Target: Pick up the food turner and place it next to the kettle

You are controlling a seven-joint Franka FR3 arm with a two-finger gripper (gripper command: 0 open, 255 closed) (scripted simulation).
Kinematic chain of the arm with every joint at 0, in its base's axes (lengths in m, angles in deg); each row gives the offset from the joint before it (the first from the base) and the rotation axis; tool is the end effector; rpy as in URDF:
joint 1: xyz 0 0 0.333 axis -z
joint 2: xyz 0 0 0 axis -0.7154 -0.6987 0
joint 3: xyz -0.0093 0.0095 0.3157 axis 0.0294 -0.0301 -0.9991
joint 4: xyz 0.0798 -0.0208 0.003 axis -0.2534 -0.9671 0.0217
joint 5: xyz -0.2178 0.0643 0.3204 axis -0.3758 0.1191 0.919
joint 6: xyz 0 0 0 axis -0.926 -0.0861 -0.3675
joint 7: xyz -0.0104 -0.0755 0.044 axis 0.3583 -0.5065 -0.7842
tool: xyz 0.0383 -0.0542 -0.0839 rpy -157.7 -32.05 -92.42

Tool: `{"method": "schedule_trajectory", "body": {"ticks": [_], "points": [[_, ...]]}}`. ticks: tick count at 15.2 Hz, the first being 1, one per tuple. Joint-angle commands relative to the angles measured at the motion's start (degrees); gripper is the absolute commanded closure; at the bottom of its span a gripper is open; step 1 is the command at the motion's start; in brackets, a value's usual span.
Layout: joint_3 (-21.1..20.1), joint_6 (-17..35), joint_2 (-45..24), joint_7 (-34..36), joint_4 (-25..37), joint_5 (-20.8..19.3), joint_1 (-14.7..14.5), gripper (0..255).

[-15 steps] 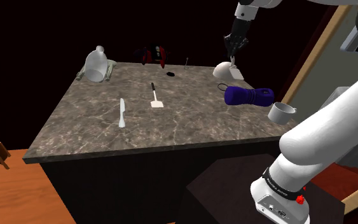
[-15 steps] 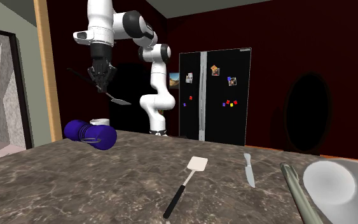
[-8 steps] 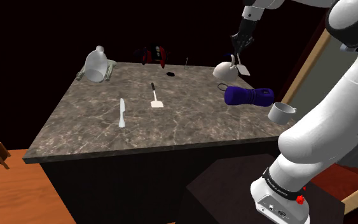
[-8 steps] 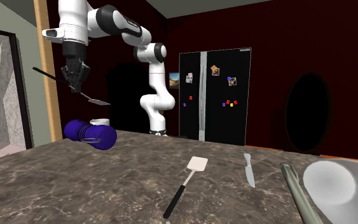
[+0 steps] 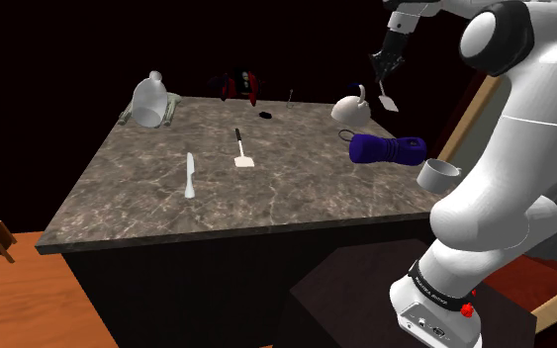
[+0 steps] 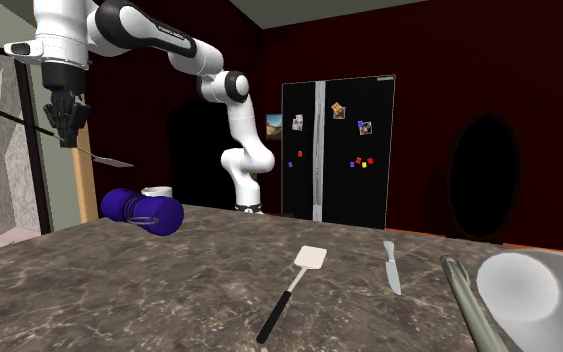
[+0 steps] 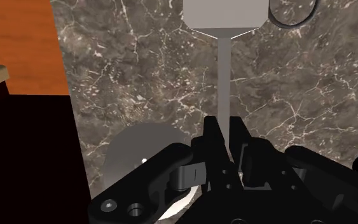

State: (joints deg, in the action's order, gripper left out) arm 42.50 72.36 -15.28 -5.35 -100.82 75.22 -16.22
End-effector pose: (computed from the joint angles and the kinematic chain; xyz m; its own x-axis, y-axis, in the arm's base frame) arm 0.4900 -0.3985 0.5888 0.8609 -0.5043 0.0664 -0.5054 -0.8629 -0.0008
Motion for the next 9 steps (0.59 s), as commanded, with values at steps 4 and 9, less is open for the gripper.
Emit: {"method": "schedule_trajectory", "body": {"ticks": [4, 9], "points": [[0.4, 0.9, -3.0, -1.7, 2.0, 0.8, 1.2, 255], [0.4, 5.0, -2.3, -1.7, -2.8, 0.7, 0.9, 255]]}}
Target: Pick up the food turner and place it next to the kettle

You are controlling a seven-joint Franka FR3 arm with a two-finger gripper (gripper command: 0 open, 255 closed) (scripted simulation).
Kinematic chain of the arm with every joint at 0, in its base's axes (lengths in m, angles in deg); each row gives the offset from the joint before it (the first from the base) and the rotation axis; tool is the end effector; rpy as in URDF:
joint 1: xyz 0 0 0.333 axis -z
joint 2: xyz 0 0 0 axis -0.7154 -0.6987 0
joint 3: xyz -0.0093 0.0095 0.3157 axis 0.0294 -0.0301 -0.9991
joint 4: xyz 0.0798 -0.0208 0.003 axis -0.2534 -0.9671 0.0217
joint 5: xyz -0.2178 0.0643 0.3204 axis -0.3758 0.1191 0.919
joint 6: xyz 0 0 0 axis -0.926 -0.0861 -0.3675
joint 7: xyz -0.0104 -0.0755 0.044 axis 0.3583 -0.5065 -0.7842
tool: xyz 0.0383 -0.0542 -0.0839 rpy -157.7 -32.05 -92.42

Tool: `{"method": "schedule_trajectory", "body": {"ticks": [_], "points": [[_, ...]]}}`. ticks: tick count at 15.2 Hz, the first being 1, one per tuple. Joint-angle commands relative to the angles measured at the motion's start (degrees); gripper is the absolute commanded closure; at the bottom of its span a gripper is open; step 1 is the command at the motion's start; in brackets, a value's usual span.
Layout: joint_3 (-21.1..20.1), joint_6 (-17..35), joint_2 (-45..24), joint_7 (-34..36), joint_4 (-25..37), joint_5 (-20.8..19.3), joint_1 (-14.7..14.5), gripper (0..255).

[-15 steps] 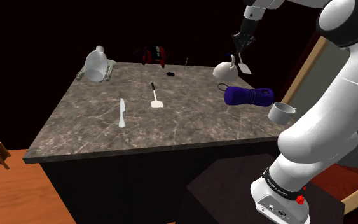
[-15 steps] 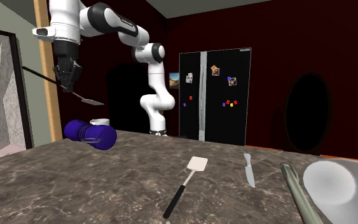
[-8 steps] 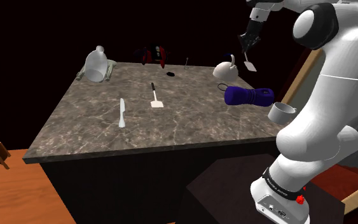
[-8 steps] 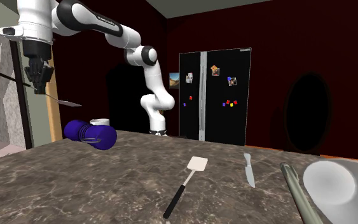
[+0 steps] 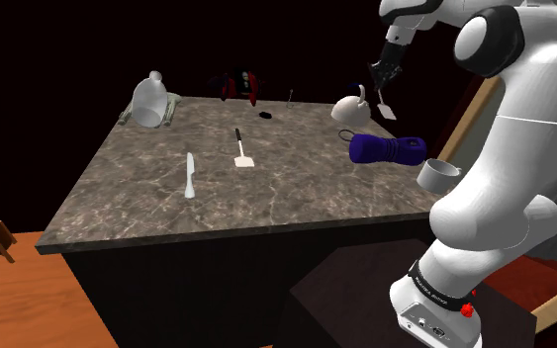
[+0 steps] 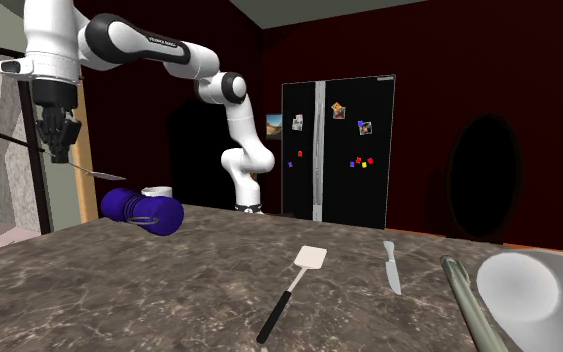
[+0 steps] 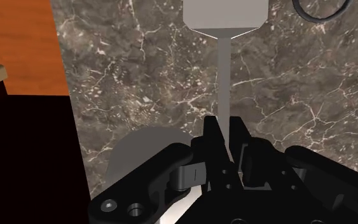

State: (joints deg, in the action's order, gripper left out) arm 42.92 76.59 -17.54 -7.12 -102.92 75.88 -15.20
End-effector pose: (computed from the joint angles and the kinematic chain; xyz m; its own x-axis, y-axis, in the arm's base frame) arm 0.4925 -0.4187 0.5535 0.8621 -0.5024 0.0657 -0.5035 -0.8640 -0.0005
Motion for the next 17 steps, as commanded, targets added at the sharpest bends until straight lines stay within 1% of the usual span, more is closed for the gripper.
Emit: {"method": "schedule_trajectory", "body": {"ticks": [1, 17], "points": [[-0.1, 1.6, 0.0, 0.1, -1.6, 0.0, -0.1, 255], [-0.3, 13.7, -0.6, -0.3, -13.1, 0.3, -0.4, 255]]}}
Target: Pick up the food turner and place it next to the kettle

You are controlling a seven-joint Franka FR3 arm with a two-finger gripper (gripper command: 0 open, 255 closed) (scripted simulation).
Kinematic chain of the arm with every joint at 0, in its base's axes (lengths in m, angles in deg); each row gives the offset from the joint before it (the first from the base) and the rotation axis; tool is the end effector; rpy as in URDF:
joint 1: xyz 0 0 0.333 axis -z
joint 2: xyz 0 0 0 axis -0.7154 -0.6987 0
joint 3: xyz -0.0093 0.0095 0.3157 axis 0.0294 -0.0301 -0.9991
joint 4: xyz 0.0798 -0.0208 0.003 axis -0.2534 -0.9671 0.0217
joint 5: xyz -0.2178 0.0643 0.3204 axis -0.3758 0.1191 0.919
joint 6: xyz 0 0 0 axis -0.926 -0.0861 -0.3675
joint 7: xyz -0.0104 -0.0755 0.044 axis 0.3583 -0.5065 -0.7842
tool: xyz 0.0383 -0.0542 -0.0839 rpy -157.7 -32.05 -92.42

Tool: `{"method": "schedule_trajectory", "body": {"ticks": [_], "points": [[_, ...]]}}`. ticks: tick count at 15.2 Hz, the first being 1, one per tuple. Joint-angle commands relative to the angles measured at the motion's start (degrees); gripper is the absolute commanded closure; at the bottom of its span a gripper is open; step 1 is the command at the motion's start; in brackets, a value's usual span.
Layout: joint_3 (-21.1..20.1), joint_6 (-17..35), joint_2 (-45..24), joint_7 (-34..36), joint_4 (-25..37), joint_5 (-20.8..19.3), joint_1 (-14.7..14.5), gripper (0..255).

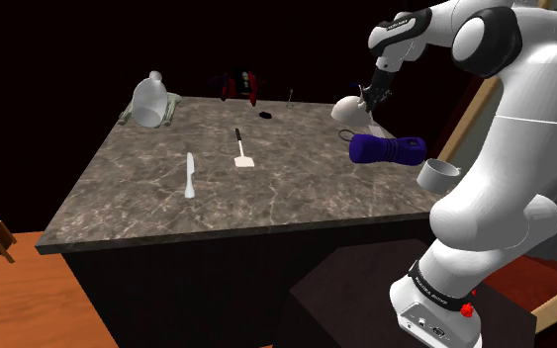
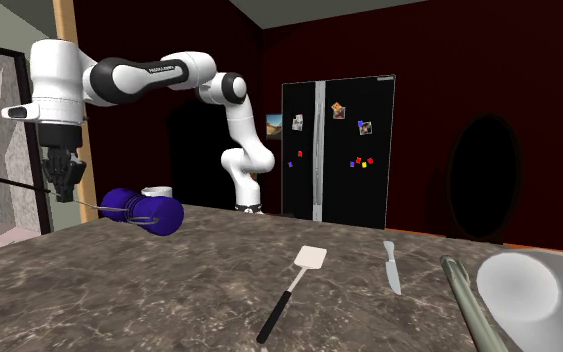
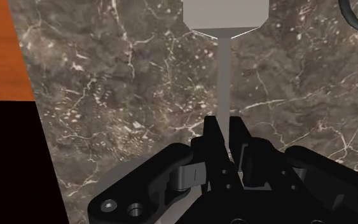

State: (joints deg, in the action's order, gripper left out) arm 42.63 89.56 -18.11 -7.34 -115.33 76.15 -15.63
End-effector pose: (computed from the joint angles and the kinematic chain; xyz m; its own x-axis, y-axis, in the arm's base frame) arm 0.4947 -0.4179 0.4632 0.8621 -0.5024 0.0658 -0.5035 -0.8640 -0.0006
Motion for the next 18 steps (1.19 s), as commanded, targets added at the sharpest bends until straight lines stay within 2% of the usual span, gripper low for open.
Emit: {"method": "schedule_trajectory", "body": {"ticks": [1, 18], "points": [[0.0, 1.4, -0.2, -0.2, -1.2, 0.1, 0.0, 255], [-0.5, 13.0, -4.5, -1.1, -8.6, 1.4, 0.2, 255]]}}
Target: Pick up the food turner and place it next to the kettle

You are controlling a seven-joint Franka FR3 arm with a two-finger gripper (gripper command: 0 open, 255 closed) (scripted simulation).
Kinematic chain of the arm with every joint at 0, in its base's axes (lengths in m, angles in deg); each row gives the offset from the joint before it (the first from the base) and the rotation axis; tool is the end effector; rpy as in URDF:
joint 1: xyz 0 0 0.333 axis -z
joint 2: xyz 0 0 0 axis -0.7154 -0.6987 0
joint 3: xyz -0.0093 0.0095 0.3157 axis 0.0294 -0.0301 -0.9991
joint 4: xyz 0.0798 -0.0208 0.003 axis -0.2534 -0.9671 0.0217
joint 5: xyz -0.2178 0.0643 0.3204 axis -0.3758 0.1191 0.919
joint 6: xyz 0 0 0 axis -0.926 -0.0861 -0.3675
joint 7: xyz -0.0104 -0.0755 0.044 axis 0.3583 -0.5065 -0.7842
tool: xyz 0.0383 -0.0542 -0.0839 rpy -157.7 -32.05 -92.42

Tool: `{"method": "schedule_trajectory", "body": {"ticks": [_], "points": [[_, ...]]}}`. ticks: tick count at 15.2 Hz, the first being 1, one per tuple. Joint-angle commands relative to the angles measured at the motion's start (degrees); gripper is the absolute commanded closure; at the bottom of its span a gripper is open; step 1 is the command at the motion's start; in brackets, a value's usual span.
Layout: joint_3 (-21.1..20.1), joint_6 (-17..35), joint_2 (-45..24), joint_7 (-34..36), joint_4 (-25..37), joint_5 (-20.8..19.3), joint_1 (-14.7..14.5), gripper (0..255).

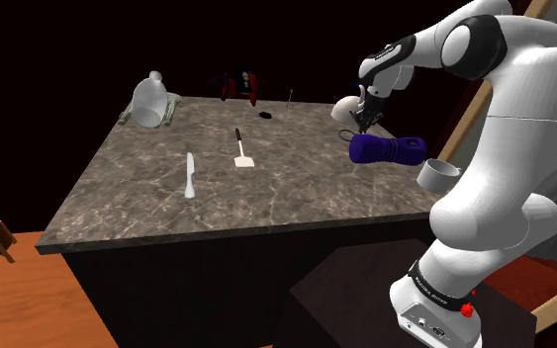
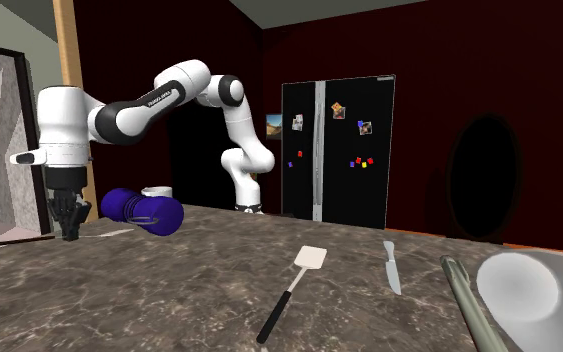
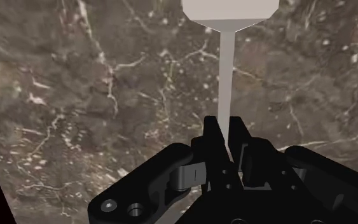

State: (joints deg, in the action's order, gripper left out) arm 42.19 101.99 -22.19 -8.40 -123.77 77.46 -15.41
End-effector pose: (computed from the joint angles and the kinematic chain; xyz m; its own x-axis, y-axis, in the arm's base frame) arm 0.4934 -0.4182 0.3681 0.8620 -0.5027 0.0660 -0.5037 -0.8639 -0.0007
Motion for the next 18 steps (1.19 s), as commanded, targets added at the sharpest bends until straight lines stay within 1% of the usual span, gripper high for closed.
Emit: {"method": "schedule_trajectory", "body": {"ticks": [1, 2, 10, 11, 16, 18], "points": [[-0.1, 1.2, -0.7, -0.1, -0.5, 0.2, 0.1, 255], [-0.1, 2.1, -1.2, -0.2, -0.9, 0.4, 0.1, 255], [-0.2, 2.1, -1.2, -0.2, -0.9, 0.4, 0.1, 255], [-0.2, 2.1, -1.2, -0.2, -0.9, 0.4, 0.1, 0], [-0.2, 2.1, -1.2, -0.2, -0.9, 0.4, 0.1, 0], [0.1, -1.0, 0.8, 0.1, 0.2, -0.2, -0.1, 0]]}}
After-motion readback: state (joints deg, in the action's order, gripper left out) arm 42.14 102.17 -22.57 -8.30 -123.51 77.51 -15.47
